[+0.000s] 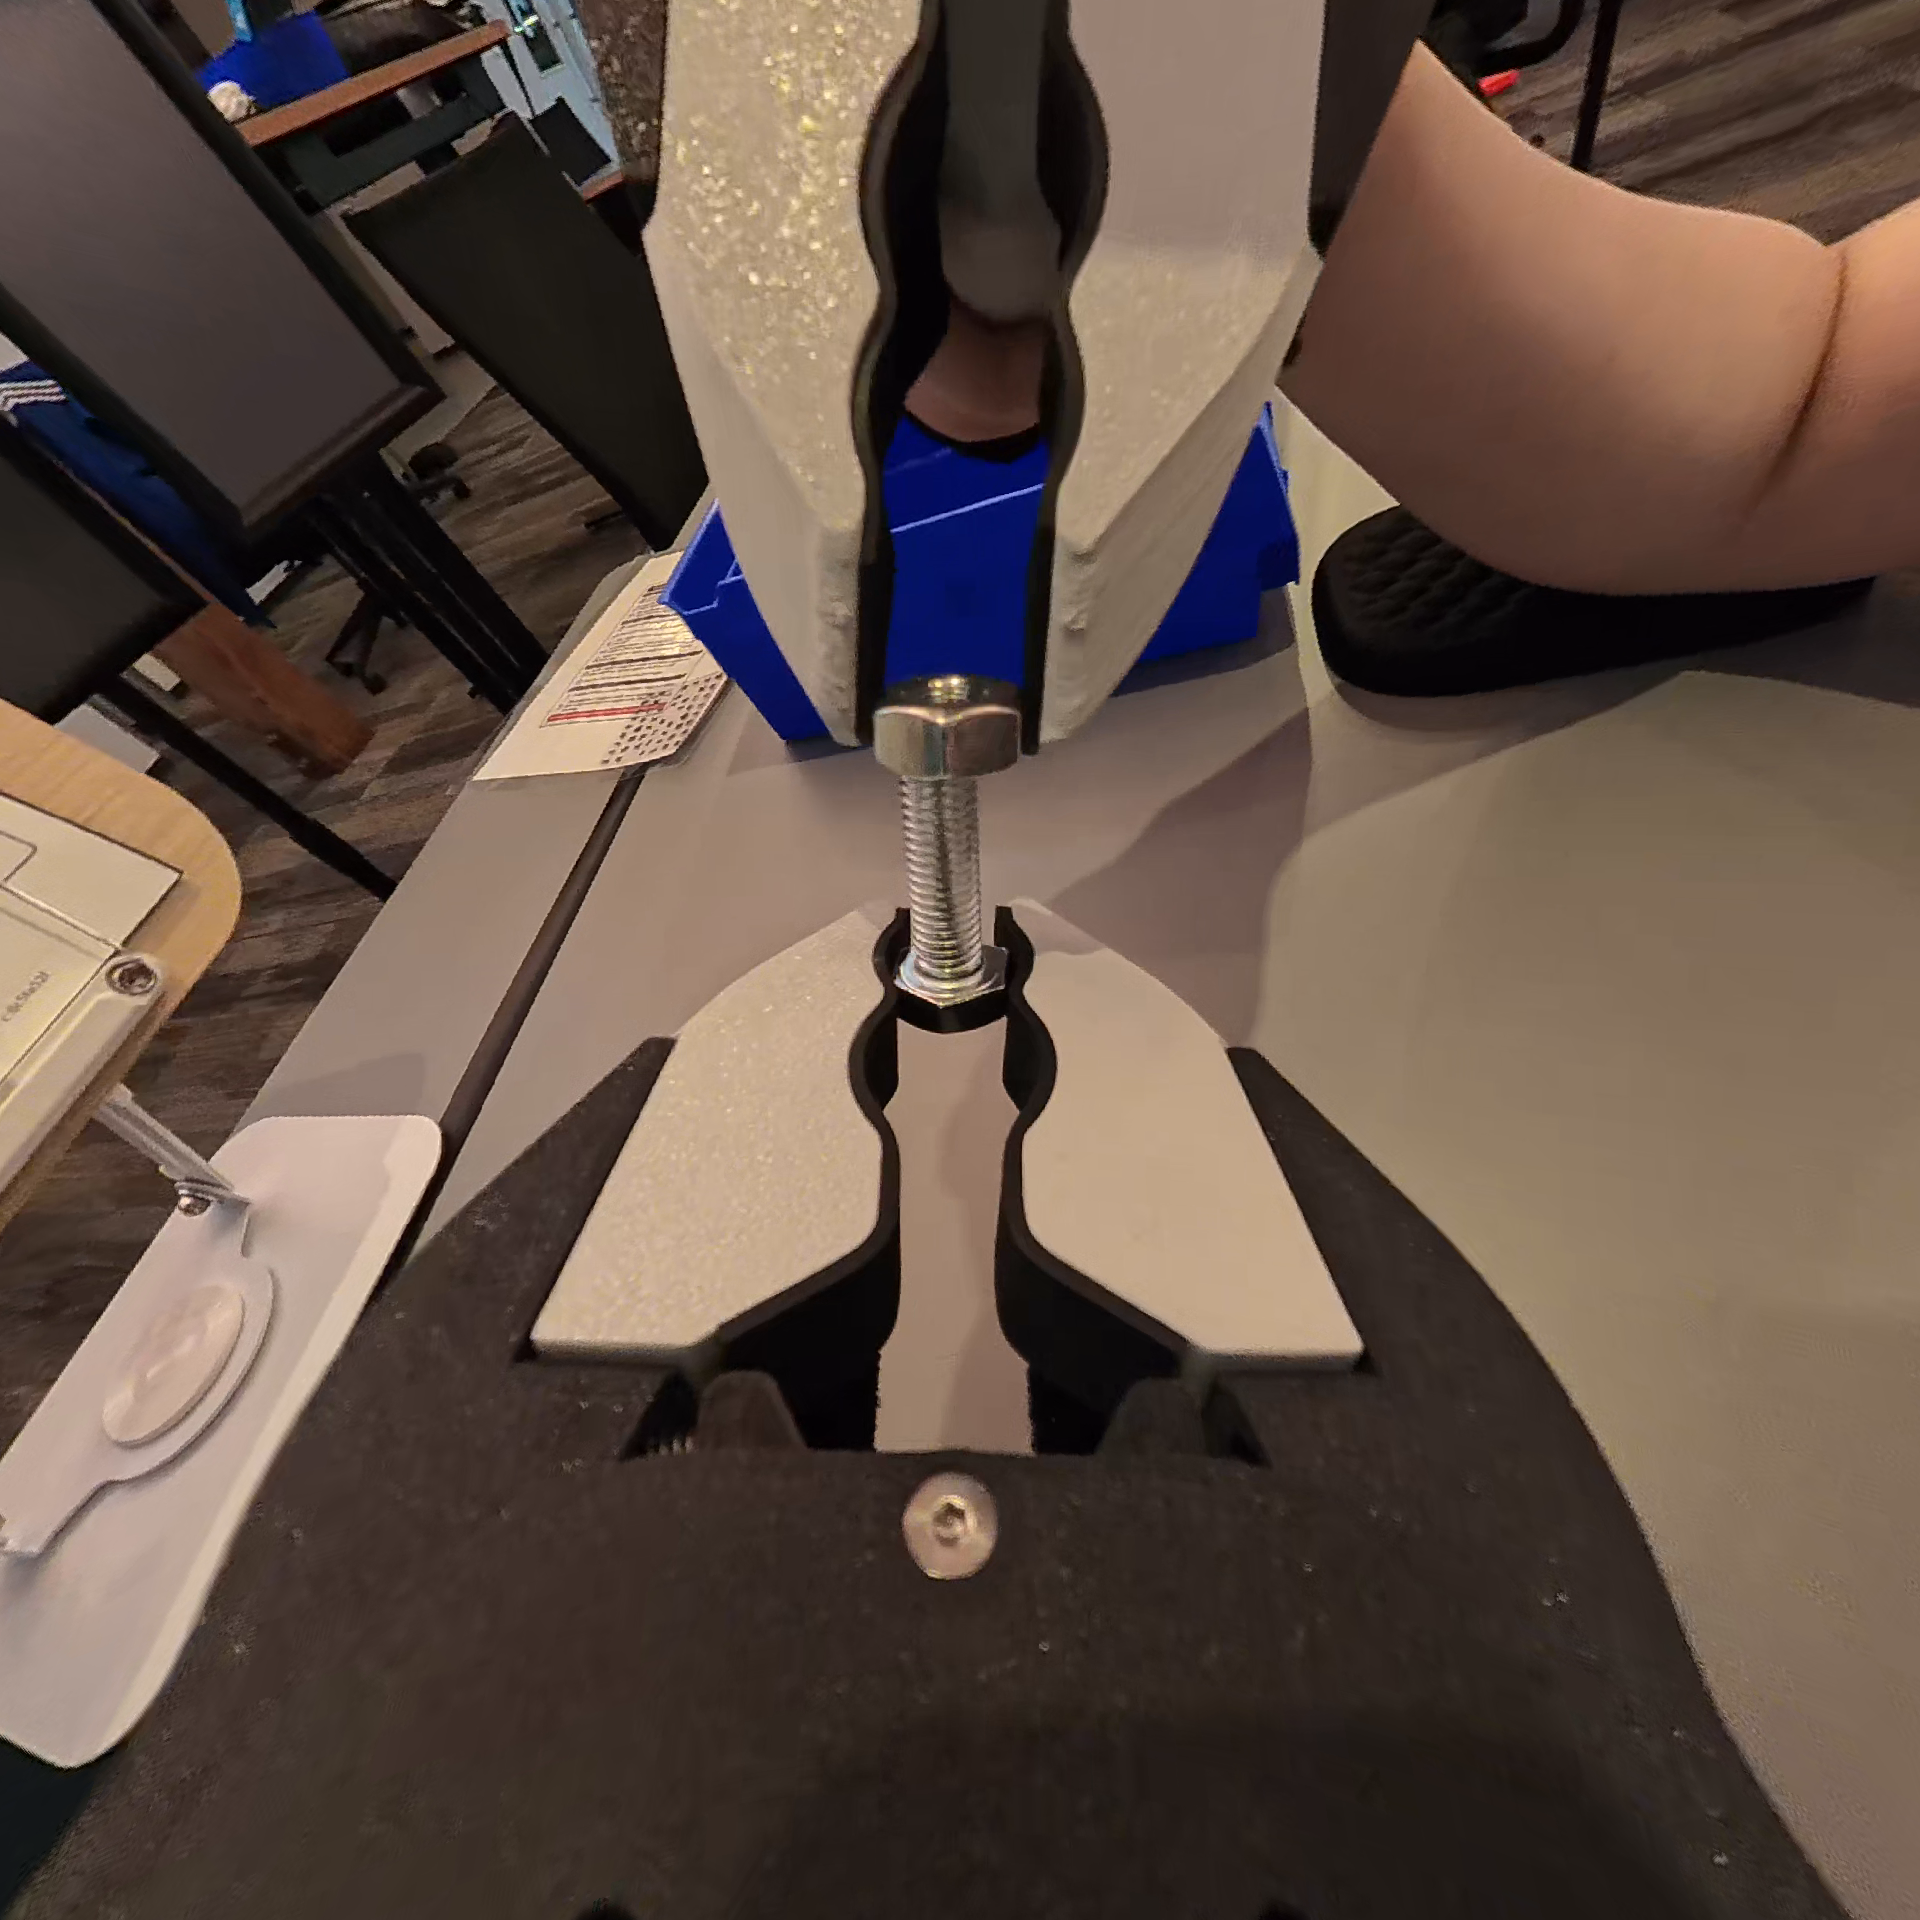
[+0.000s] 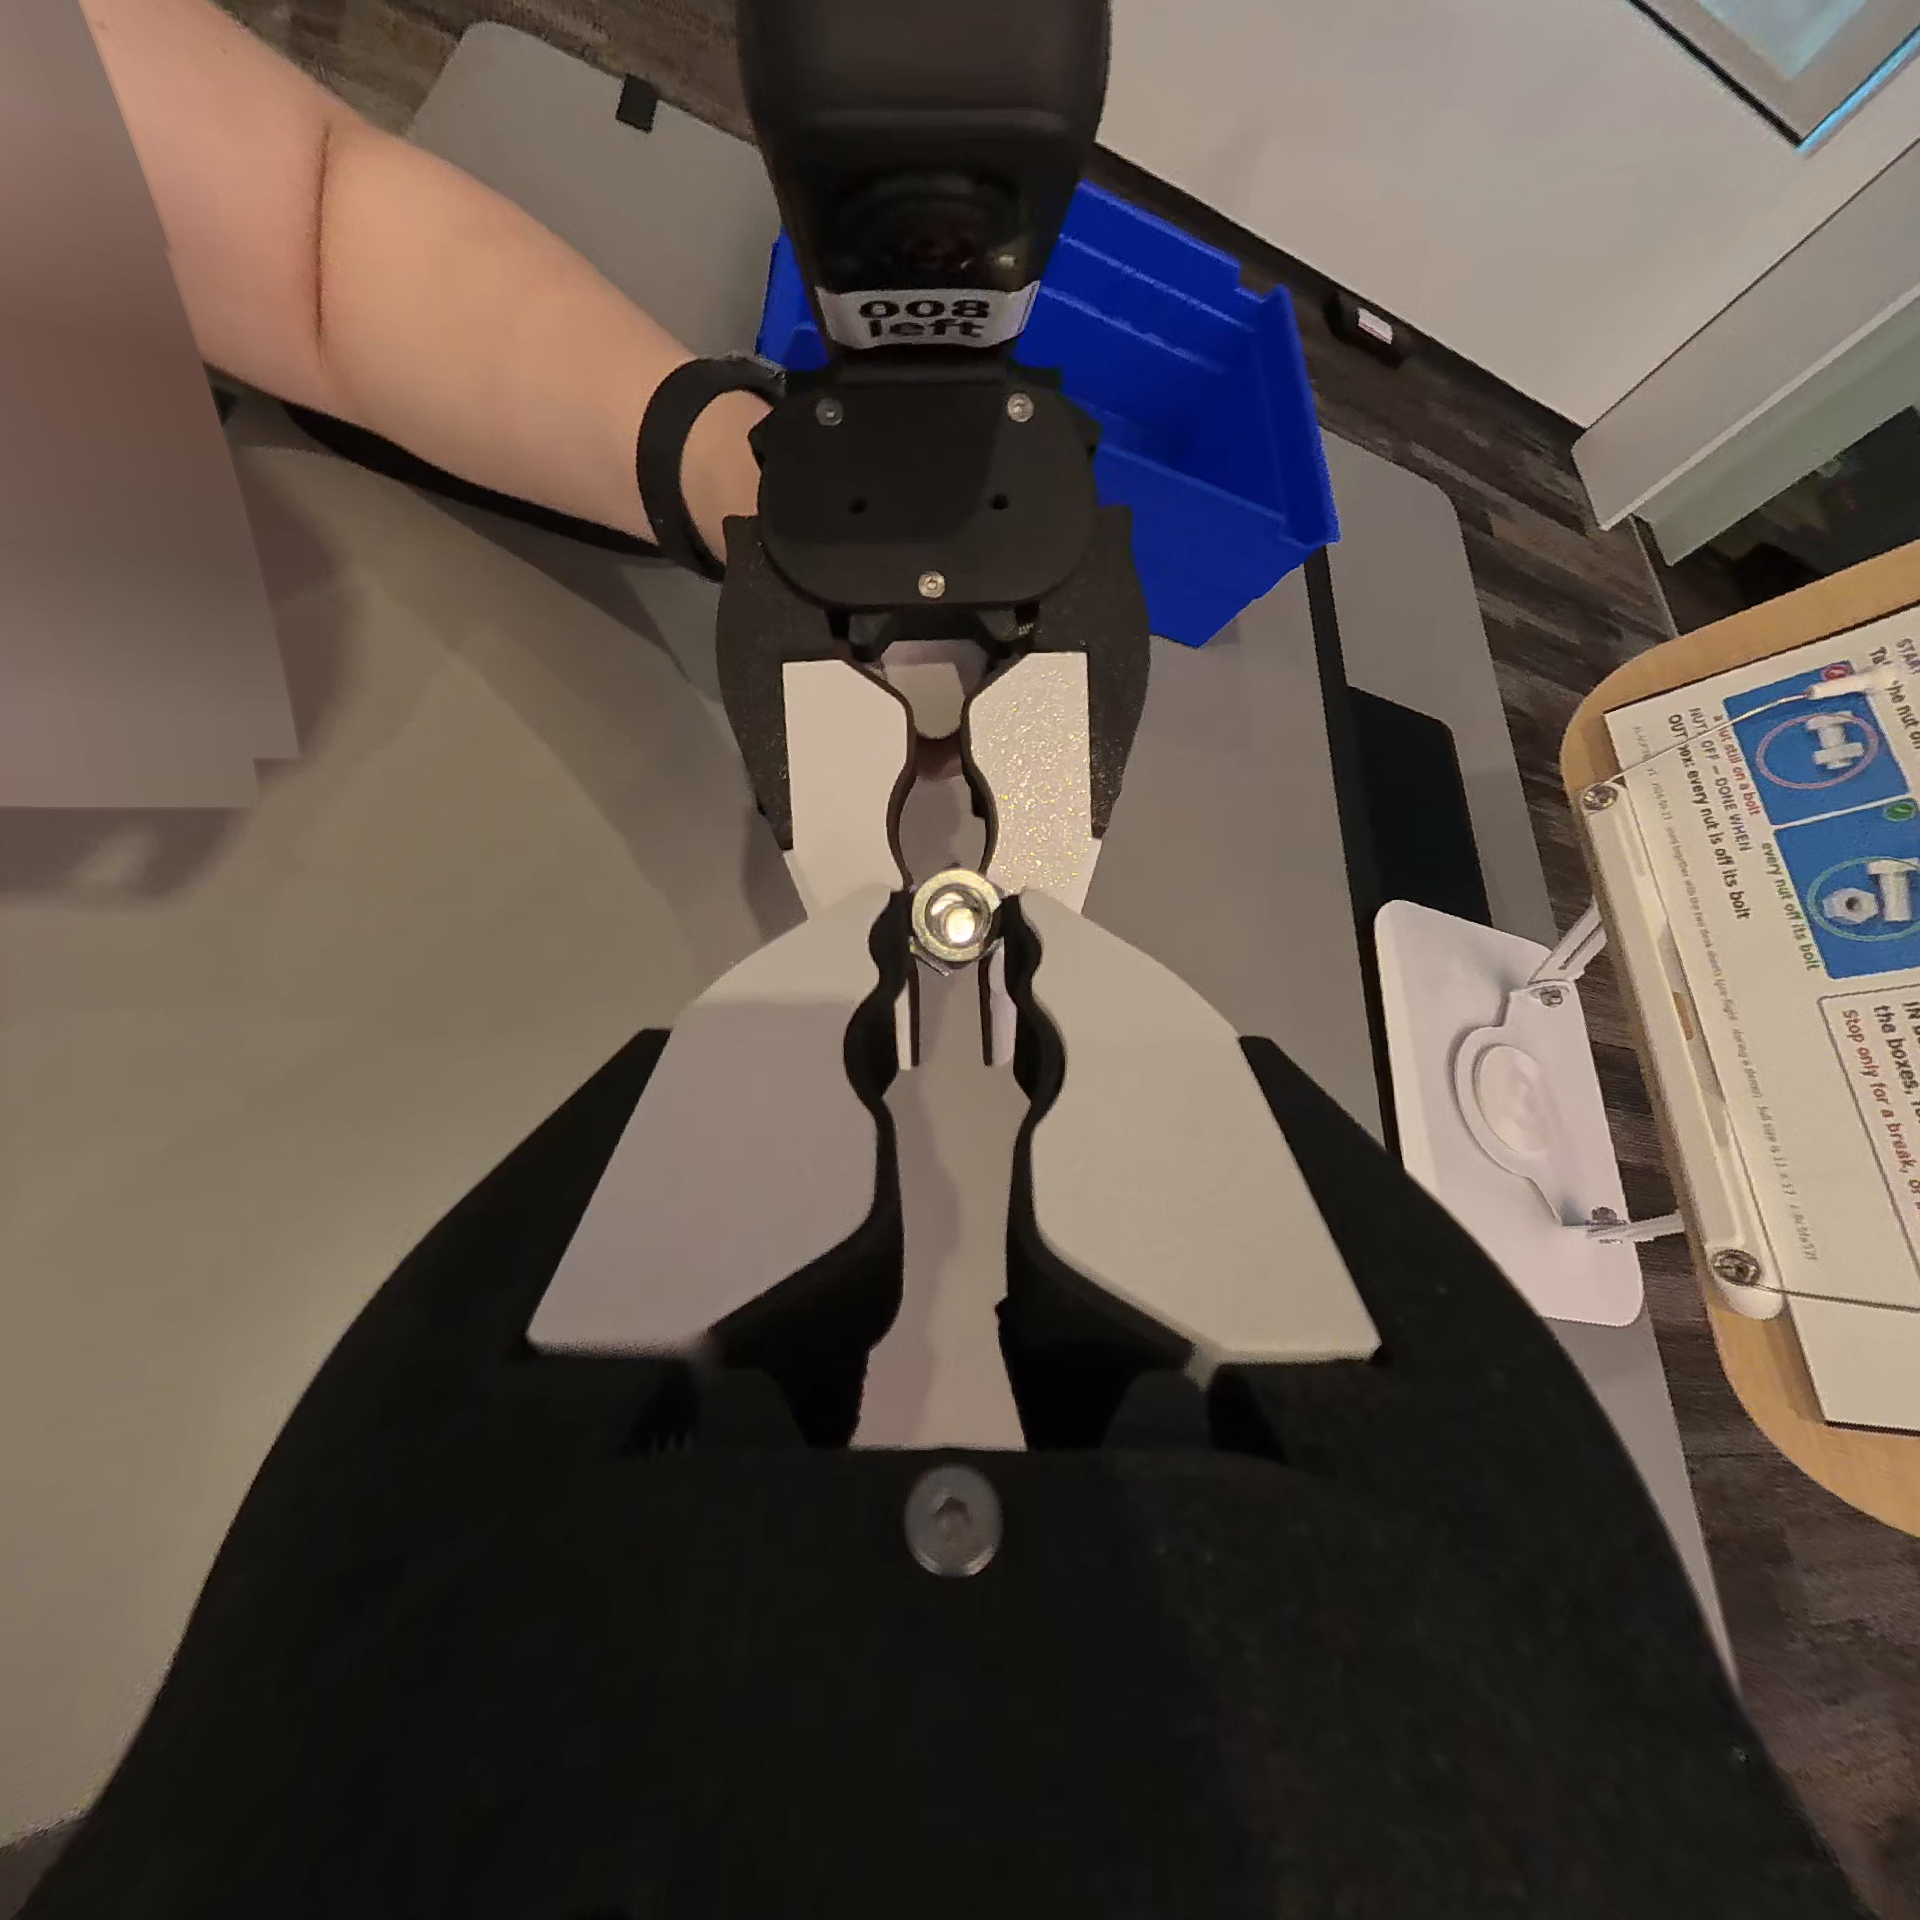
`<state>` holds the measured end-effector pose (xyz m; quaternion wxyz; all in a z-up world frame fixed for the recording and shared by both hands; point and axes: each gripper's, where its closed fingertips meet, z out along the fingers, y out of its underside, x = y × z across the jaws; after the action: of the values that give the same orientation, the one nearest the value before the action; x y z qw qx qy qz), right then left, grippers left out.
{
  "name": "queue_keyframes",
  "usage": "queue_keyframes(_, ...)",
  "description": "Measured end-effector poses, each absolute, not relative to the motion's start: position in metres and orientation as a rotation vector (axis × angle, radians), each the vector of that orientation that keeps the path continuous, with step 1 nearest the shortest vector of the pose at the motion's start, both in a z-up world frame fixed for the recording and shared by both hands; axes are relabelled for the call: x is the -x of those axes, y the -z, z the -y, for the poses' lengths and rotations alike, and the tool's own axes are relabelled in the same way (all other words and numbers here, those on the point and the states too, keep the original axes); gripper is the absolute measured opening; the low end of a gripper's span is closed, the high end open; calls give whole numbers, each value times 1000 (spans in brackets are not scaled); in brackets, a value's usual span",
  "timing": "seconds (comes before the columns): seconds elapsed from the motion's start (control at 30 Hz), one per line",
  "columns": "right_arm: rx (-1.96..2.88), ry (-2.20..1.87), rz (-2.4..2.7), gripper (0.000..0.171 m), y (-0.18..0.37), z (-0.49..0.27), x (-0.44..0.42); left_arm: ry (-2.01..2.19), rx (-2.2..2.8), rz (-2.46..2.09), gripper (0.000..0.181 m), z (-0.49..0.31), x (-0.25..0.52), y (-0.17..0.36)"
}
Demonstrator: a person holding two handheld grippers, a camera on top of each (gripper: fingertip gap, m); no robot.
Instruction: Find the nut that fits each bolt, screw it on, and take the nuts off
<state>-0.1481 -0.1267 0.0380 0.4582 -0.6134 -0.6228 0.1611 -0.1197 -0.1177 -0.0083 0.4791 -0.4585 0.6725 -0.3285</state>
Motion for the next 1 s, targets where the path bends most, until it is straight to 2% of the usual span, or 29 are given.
queue_keyframes(0.5,1329,-370,1794,17,-26,163,153,1042,989,-1875,14,167,127,19)
queue_keyframes(1.0,1698,-351,1576,17,-15,129,143,715,1212,-1783,14,124,121,33)
